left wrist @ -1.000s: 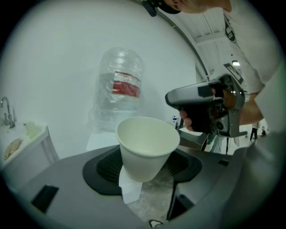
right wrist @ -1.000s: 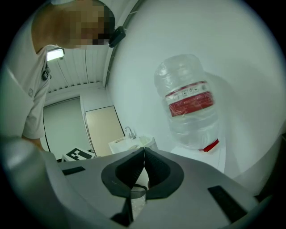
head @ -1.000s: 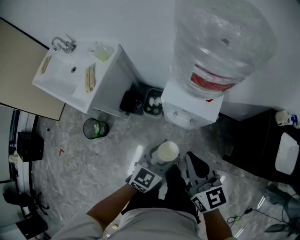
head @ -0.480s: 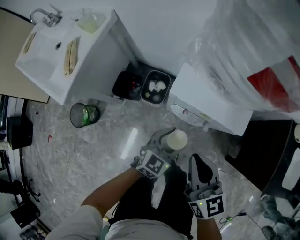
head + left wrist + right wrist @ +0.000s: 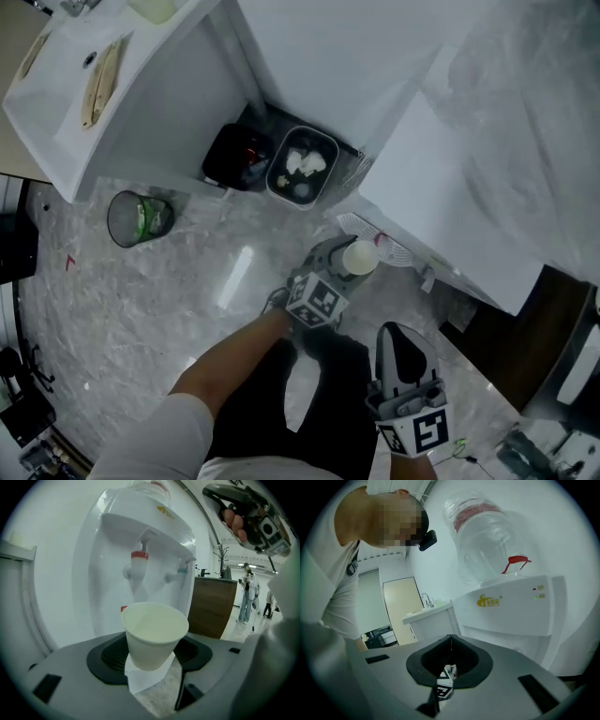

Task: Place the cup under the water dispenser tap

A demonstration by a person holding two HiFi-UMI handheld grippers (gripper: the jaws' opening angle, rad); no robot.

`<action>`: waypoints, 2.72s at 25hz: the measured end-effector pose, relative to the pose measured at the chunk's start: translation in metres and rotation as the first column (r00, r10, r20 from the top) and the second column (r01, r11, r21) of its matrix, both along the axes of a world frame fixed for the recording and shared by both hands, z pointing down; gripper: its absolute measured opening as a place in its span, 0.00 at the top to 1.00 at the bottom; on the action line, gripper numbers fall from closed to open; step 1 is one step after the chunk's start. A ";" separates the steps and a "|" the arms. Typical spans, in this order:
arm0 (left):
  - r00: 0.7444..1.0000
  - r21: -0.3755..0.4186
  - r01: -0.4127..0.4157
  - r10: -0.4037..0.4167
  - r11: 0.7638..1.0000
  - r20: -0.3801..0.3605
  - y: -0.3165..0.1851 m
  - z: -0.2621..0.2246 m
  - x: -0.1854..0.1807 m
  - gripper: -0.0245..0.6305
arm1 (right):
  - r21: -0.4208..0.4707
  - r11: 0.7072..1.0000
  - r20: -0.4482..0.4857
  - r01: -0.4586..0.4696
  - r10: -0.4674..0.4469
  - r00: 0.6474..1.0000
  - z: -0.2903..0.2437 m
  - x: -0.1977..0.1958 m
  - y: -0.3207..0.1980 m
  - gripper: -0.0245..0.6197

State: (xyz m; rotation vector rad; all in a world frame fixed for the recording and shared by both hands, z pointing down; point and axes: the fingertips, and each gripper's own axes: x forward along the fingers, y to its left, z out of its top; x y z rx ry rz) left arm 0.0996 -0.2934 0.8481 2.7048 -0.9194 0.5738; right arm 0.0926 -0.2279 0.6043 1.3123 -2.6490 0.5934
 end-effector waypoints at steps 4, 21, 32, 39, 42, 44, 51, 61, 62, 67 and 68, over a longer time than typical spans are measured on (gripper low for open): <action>1.000 0.009 0.016 -0.016 1.000 0.014 -0.016 0.022 0.007 0.52 | -0.018 1.000 -0.010 0.004 -0.004 1.000 0.012 0.005 0.000 0.94; 0.997 -0.009 0.062 -0.062 0.998 0.054 -0.042 0.069 0.018 0.52 | -0.066 0.998 -0.027 0.008 -0.010 1.000 0.025 0.017 0.000 0.94; 0.998 -0.047 0.051 -0.049 0.998 0.040 -0.041 0.076 0.015 0.40 | -0.112 0.991 -0.003 0.067 -0.068 0.998 0.021 0.007 0.009 0.94; 0.993 -0.084 0.093 -0.087 0.992 0.073 -0.023 0.070 -0.001 0.39 | -0.138 0.986 0.003 0.091 -0.092 0.996 0.011 0.002 0.015 0.94; 0.989 -0.127 0.120 -0.108 0.985 0.102 -0.001 0.065 -0.018 0.38 | -0.135 0.987 -0.003 0.087 -0.089 0.996 -0.001 0.001 0.016 0.94; 0.986 -0.155 0.136 -0.120 0.978 0.113 0.017 0.051 -0.031 0.38 | -0.129 0.988 -0.006 0.084 -0.086 0.996 -0.012 -0.003 0.016 0.94; 0.991 -0.155 0.125 -0.115 0.980 0.072 0.074 -0.079 -0.054 0.38 | -0.105 0.992 -0.039 0.066 -0.071 0.997 -0.076 -0.014 0.027 0.94; 0.997 -0.058 0.013 -0.018 0.998 -0.074 0.129 -0.329 -0.058 0.39 | -0.054 0.998 -0.072 -0.025 0.021 0.997 -0.183 0.000 0.064 0.94; 0.996 -0.050 0.000 -0.004 0.999 -0.090 0.134 -0.351 -0.058 0.39 | -0.044 0.998 -0.070 -0.037 0.034 0.997 -0.193 0.003 0.067 0.94; 0.983 -0.005 -0.046 0.044 0.999 -0.178 0.159 -0.439 -0.059 0.64 | -0.005 0.997 -0.044 -0.081 0.080 0.996 -0.240 0.005 0.084 0.94; 0.980 0.005 -0.045 0.045 0.999 -0.195 0.164 -0.452 -0.059 0.72 | 0.004 0.997 -0.044 -0.083 0.083 0.996 -0.248 0.004 0.089 0.94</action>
